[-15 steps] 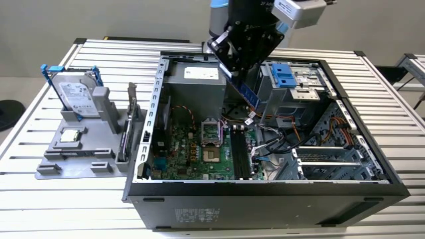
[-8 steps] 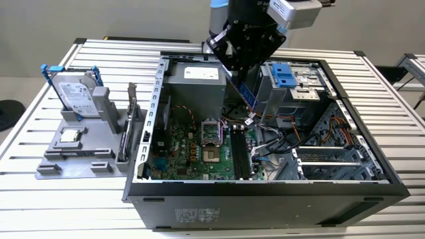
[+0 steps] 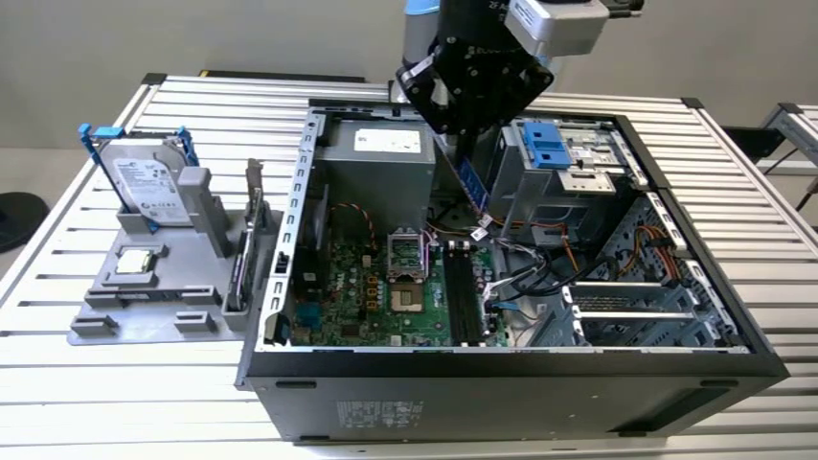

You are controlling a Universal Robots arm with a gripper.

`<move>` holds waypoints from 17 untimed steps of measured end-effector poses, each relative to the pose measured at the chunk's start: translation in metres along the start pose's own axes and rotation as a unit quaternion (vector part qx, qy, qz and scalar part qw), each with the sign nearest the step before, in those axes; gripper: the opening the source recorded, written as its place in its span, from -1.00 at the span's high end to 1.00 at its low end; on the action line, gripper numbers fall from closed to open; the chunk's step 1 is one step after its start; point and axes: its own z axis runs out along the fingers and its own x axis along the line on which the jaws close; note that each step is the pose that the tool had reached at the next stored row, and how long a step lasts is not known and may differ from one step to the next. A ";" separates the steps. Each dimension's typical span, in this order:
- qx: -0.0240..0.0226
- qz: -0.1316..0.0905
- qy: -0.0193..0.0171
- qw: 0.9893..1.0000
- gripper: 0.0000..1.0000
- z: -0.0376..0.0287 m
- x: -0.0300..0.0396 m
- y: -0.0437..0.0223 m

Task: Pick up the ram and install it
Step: 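Insert the ram into the slot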

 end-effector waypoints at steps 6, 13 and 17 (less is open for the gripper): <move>0.000 0.038 0.001 0.999 1.00 0.0000 0.0000 0.0000; 0.001 0.080 0.002 0.997 1.00 0.0000 0.0000 0.0000; 0.001 0.083 0.002 0.997 1.00 0.0000 0.0000 0.0000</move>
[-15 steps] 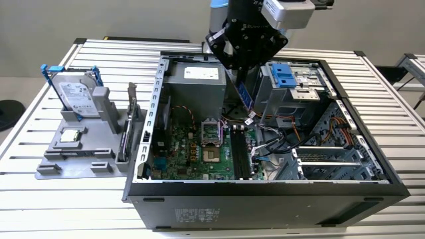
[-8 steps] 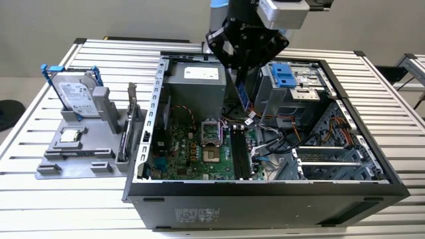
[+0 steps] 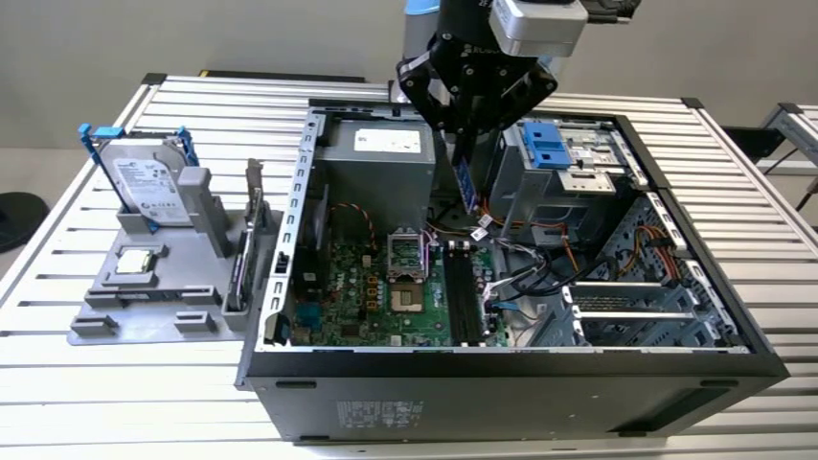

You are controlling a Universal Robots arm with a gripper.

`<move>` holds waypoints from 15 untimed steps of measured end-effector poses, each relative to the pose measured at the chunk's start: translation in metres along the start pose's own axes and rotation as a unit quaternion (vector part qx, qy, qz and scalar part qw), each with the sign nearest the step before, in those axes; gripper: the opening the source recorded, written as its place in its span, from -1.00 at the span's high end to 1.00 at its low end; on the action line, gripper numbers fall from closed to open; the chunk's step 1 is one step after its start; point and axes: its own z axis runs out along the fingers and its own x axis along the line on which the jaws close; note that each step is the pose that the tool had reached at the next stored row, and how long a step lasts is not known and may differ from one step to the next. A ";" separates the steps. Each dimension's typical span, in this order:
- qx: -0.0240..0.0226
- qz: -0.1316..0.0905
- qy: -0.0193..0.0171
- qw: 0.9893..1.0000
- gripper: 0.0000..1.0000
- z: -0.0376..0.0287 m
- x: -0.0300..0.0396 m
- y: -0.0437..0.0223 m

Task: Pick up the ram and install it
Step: 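Insert the ram into the slot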

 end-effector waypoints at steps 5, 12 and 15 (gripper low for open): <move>0.000 0.000 0.000 1.000 1.00 0.0012 0.0000 0.0000; 0.000 -0.001 0.000 1.000 1.00 0.0037 0.0000 0.0001; 0.000 -0.002 0.000 1.000 1.00 0.0047 0.0001 0.0001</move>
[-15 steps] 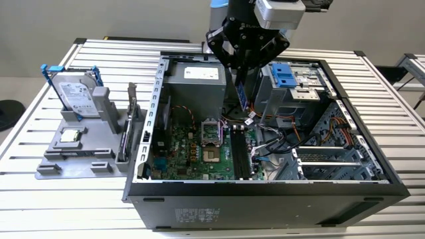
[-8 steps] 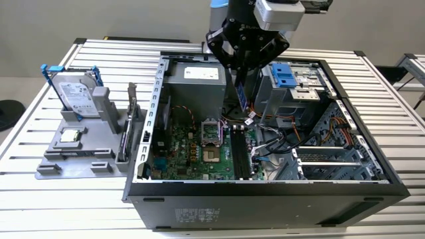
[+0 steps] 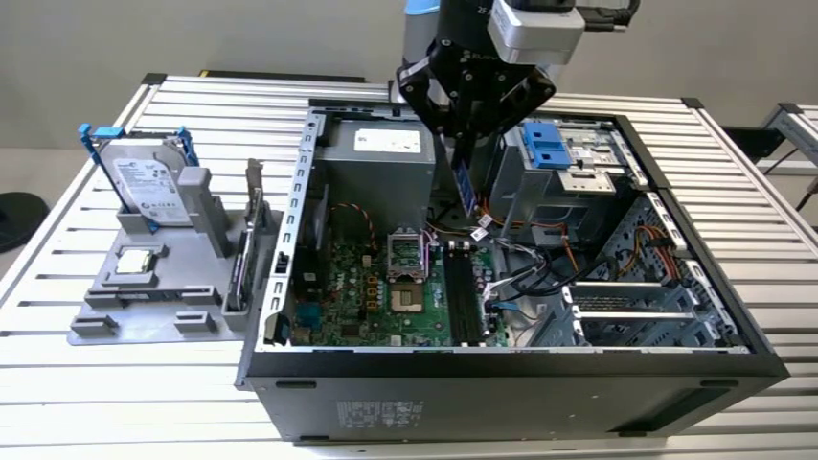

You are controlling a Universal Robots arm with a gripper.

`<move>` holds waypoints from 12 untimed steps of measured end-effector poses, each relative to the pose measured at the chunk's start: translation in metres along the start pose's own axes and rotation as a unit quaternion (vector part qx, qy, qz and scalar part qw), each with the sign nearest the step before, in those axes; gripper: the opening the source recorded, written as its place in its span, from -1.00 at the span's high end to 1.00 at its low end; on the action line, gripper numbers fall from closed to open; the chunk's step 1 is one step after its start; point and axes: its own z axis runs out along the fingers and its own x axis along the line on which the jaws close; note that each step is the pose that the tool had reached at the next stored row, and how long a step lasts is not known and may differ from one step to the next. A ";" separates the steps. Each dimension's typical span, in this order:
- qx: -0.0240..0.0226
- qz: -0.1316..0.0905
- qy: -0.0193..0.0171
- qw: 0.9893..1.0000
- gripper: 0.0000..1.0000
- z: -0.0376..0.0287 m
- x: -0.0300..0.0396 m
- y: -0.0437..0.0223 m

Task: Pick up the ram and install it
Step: 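Insert the ram into the slot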

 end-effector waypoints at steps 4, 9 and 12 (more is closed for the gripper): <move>0.000 -0.001 0.000 1.000 1.00 0.0013 0.0003 0.0000; 0.000 -0.002 0.000 1.000 1.00 0.0030 0.0010 0.0001; 0.000 -0.002 0.000 1.000 1.00 0.0039 0.0012 0.0002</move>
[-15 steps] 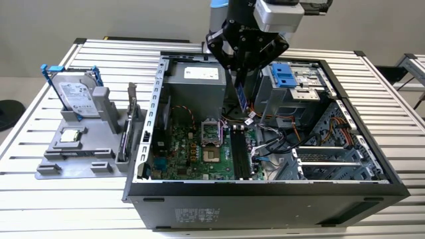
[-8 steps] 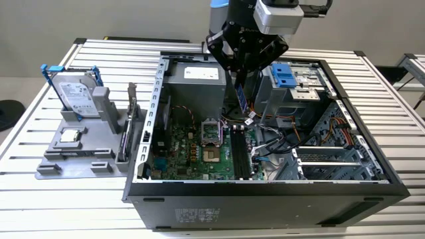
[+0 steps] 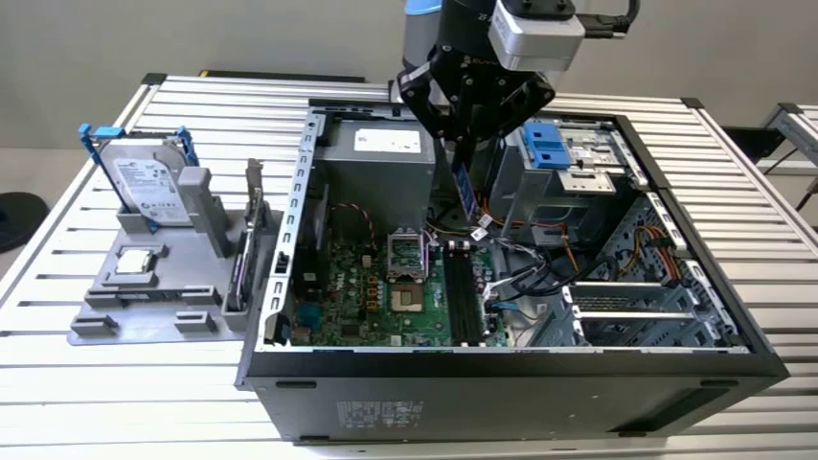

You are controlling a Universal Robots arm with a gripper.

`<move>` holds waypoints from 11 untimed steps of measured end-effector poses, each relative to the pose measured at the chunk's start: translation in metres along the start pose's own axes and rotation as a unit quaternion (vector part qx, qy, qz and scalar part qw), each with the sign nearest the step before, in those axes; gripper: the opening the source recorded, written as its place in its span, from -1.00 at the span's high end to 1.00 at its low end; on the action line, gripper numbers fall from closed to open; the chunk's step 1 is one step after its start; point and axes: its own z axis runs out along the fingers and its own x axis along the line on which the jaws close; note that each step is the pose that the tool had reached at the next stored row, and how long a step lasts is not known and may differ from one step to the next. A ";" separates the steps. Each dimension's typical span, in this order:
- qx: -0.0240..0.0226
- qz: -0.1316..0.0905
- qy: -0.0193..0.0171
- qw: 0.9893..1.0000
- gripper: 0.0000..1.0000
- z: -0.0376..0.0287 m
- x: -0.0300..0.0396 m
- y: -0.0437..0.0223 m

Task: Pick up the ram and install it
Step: 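Insert the ram into the slot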

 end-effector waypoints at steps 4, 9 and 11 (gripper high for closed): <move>0.000 0.000 0.000 1.000 1.00 0.0010 0.0001 0.0000; 0.000 0.000 0.000 1.000 1.00 0.0014 0.0001 0.0000; 0.000 0.000 0.000 1.000 1.00 0.0014 0.0001 0.0000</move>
